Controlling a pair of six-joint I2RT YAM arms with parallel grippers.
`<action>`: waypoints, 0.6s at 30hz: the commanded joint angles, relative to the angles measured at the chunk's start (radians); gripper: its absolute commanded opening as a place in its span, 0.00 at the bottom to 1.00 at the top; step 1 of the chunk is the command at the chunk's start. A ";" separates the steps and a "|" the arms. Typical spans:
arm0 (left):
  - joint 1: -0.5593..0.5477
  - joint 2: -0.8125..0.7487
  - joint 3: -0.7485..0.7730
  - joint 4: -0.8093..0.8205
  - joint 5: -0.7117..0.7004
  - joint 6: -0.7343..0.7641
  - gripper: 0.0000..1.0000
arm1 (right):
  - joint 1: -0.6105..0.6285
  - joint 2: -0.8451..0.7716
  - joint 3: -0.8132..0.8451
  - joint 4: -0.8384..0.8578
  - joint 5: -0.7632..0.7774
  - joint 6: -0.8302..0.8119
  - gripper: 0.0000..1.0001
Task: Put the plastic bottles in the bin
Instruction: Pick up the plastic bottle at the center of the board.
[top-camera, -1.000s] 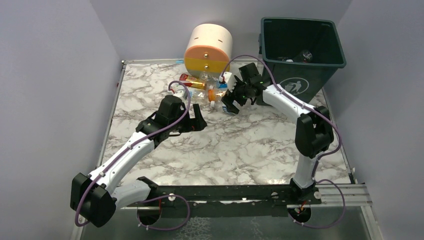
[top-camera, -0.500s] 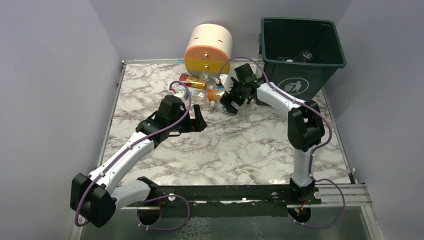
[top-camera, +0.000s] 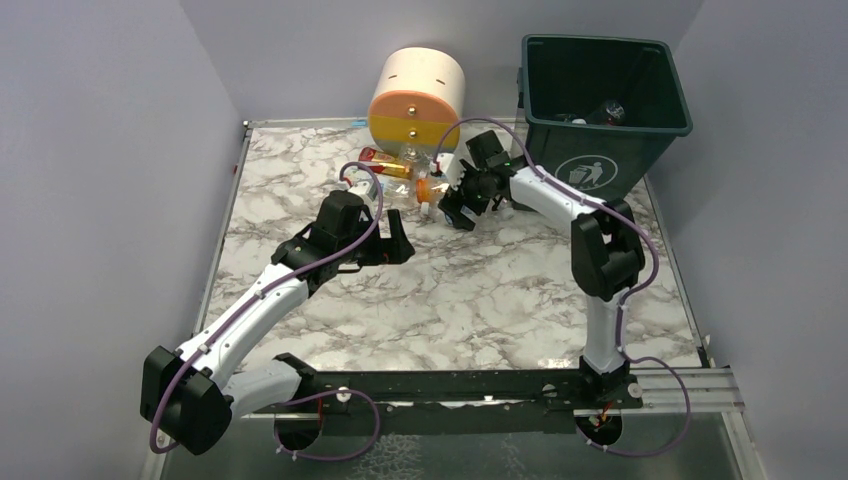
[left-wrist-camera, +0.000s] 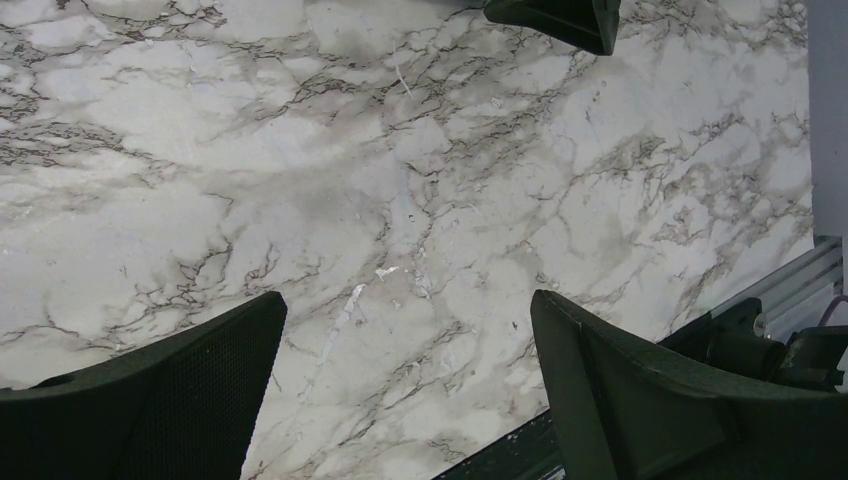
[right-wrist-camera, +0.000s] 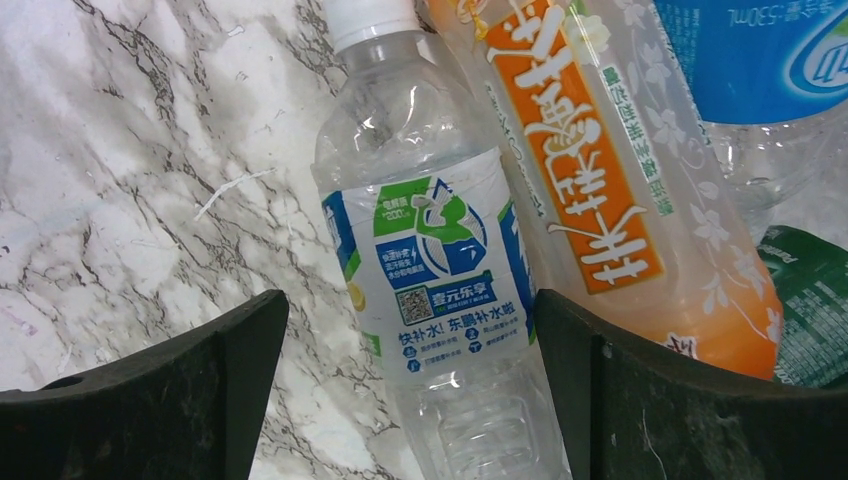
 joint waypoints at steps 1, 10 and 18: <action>0.008 -0.009 0.010 0.007 0.021 0.014 0.99 | 0.026 0.027 -0.004 0.008 0.001 0.012 0.94; 0.009 -0.016 0.002 0.013 0.031 0.005 0.99 | 0.056 -0.014 -0.089 0.059 0.024 0.048 0.83; 0.008 -0.044 -0.017 0.014 0.033 -0.004 0.99 | 0.069 -0.028 -0.094 0.054 0.033 0.086 0.66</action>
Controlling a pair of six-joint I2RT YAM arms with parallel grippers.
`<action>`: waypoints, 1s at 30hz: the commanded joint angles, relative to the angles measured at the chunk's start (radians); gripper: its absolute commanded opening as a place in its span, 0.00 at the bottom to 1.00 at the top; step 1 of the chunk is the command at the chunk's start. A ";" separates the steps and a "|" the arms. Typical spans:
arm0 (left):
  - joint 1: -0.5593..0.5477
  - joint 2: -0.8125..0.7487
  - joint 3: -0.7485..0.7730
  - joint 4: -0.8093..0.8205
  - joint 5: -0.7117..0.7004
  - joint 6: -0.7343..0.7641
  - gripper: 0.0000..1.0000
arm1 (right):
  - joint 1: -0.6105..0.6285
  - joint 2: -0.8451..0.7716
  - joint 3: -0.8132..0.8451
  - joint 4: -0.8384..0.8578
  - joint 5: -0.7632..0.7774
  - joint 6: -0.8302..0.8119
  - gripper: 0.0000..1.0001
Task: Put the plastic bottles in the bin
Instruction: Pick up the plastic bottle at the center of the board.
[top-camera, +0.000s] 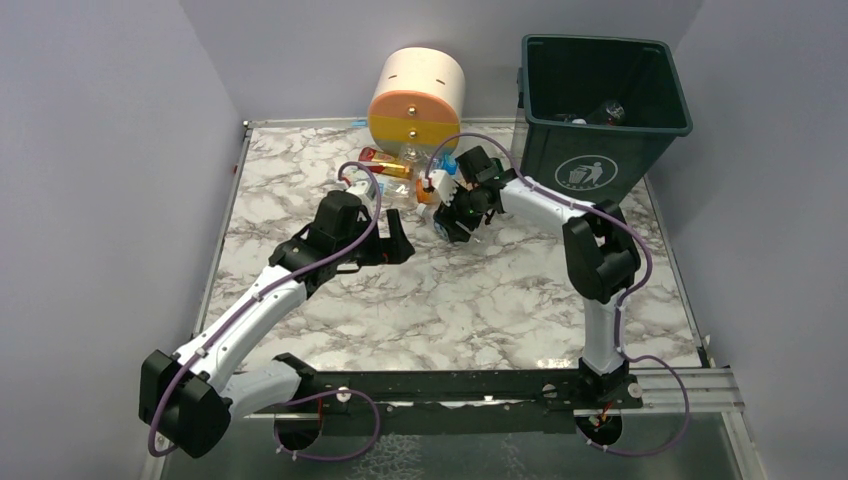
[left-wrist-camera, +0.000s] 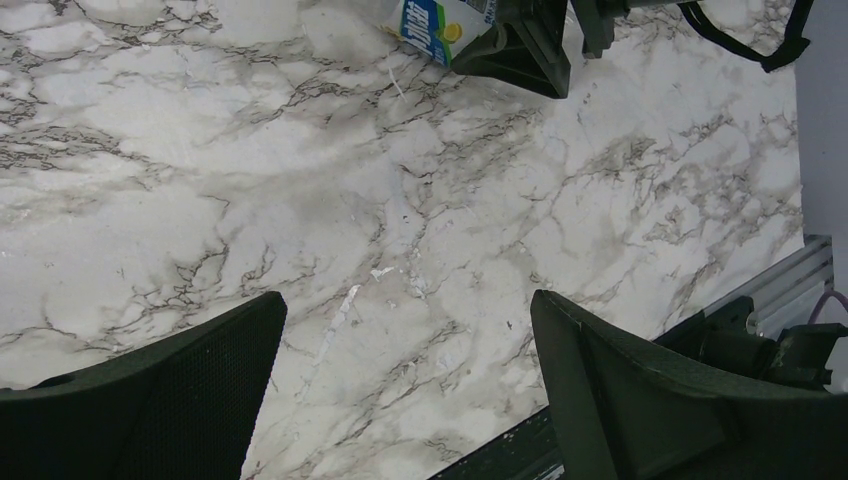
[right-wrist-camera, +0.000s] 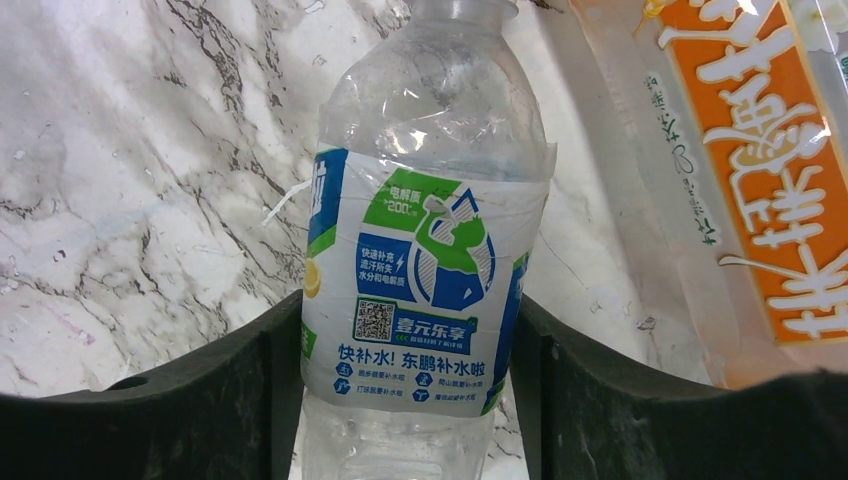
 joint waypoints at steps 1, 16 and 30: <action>0.003 -0.040 -0.019 0.013 0.026 -0.005 0.99 | 0.010 -0.039 -0.005 0.018 0.019 0.035 0.64; 0.004 -0.082 -0.024 0.004 0.019 -0.017 0.99 | 0.039 -0.176 0.036 -0.031 0.017 0.102 0.52; 0.004 -0.076 -0.012 0.003 0.020 -0.020 0.99 | 0.042 -0.299 0.202 -0.043 0.039 0.136 0.54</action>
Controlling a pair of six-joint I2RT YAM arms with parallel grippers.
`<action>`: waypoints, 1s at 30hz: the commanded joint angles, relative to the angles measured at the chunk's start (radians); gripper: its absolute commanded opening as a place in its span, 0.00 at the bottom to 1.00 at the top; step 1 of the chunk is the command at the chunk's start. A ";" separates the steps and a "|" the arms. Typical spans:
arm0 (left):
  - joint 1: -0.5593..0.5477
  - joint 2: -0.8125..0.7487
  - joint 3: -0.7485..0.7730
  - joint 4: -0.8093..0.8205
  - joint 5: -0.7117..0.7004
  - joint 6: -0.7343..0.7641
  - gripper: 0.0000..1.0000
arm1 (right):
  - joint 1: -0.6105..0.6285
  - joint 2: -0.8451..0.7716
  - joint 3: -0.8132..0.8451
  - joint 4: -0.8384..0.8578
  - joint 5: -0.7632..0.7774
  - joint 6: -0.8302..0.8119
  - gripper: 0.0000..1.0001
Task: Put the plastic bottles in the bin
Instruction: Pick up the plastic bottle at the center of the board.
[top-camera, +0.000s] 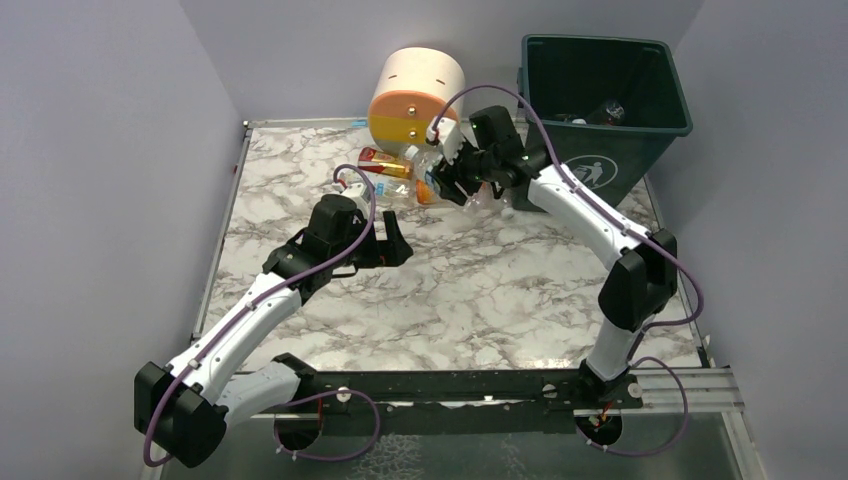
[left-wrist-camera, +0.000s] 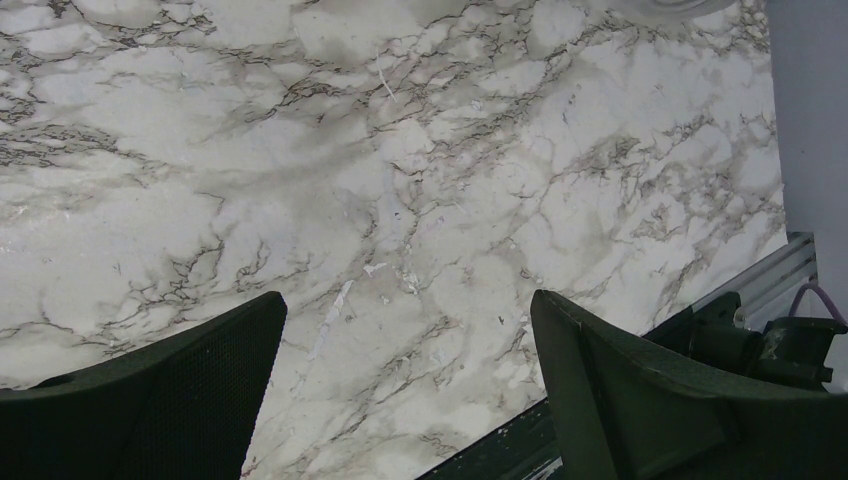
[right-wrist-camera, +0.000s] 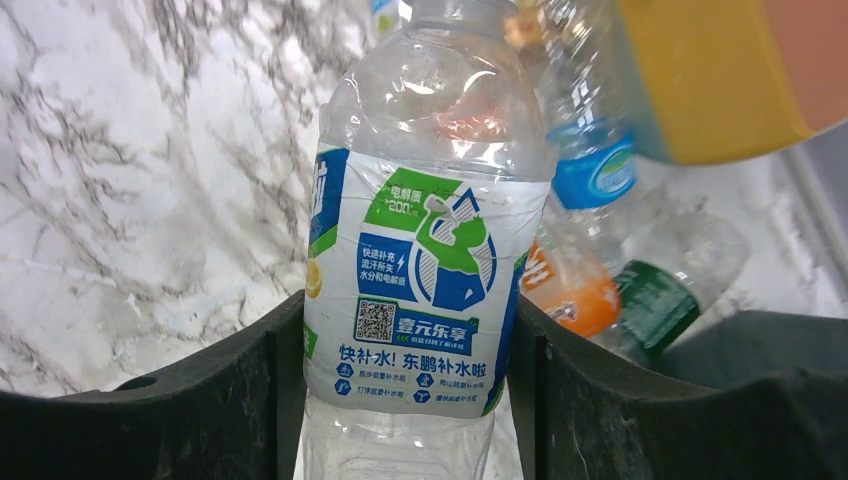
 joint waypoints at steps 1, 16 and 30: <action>0.004 -0.015 0.006 0.005 0.013 -0.007 0.99 | 0.006 -0.068 0.085 0.001 0.006 0.028 0.54; 0.004 -0.010 0.012 0.005 0.013 -0.008 0.99 | 0.006 -0.114 0.311 0.015 -0.026 0.044 0.55; 0.004 -0.007 0.020 0.006 0.022 -0.013 0.99 | 0.006 -0.193 0.367 0.221 0.086 0.074 0.56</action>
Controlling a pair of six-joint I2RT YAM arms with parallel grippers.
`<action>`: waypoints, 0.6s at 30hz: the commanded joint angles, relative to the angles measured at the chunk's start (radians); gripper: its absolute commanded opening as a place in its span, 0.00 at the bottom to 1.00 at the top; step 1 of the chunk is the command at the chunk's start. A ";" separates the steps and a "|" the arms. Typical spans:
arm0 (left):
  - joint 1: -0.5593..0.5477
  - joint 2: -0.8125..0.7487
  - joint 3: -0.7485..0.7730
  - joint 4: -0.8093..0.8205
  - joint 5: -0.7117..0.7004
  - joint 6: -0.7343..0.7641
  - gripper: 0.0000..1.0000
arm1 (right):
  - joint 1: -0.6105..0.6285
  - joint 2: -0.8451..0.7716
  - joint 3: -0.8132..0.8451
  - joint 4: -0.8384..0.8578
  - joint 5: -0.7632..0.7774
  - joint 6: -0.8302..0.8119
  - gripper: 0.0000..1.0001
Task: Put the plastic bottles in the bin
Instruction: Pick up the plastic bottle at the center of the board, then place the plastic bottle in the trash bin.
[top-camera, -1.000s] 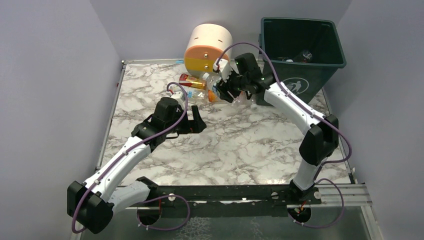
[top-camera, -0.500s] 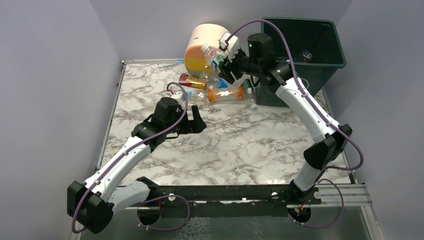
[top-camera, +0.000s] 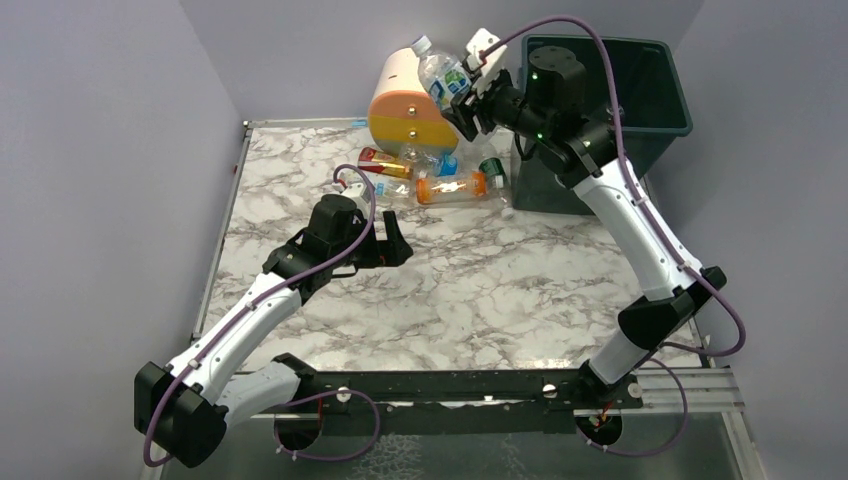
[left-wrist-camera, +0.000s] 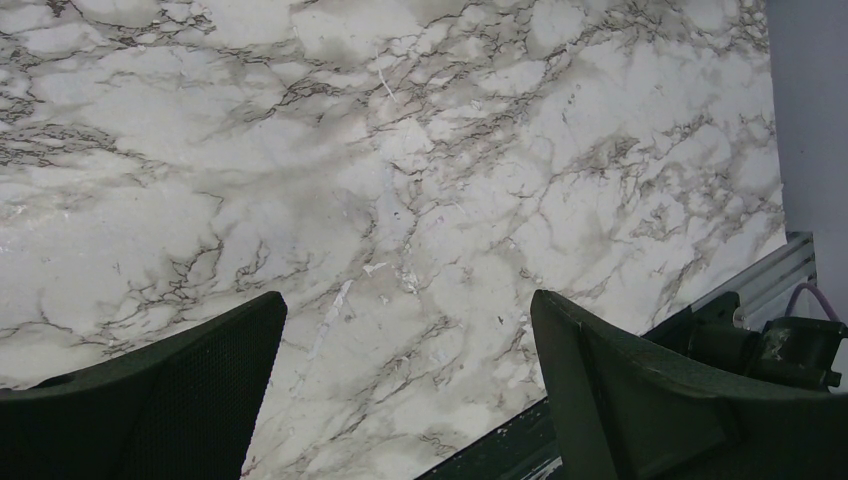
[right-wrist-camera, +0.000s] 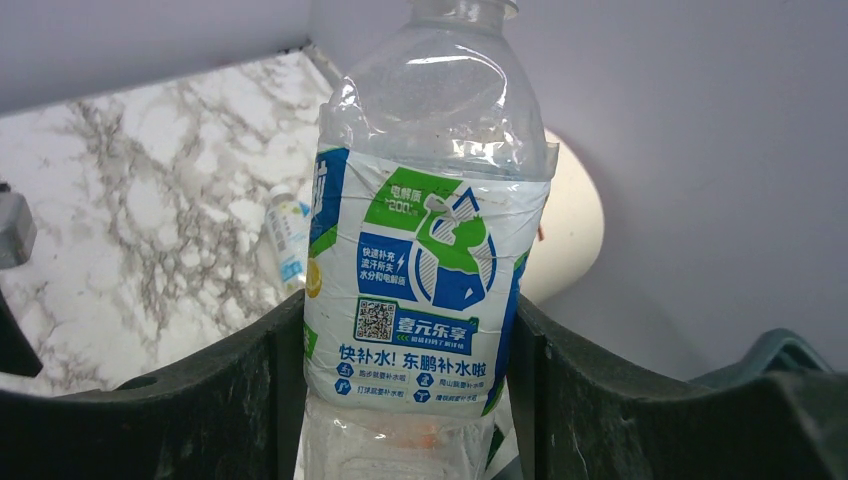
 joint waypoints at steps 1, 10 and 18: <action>0.004 -0.007 0.021 0.005 0.023 -0.009 0.99 | 0.006 -0.064 0.029 0.162 0.082 0.025 0.56; 0.004 -0.015 0.024 0.005 0.027 -0.011 0.99 | 0.006 -0.085 -0.016 0.367 0.223 -0.009 0.56; 0.004 -0.028 0.020 -0.007 0.021 -0.010 0.99 | -0.009 -0.042 0.006 0.475 0.399 -0.061 0.51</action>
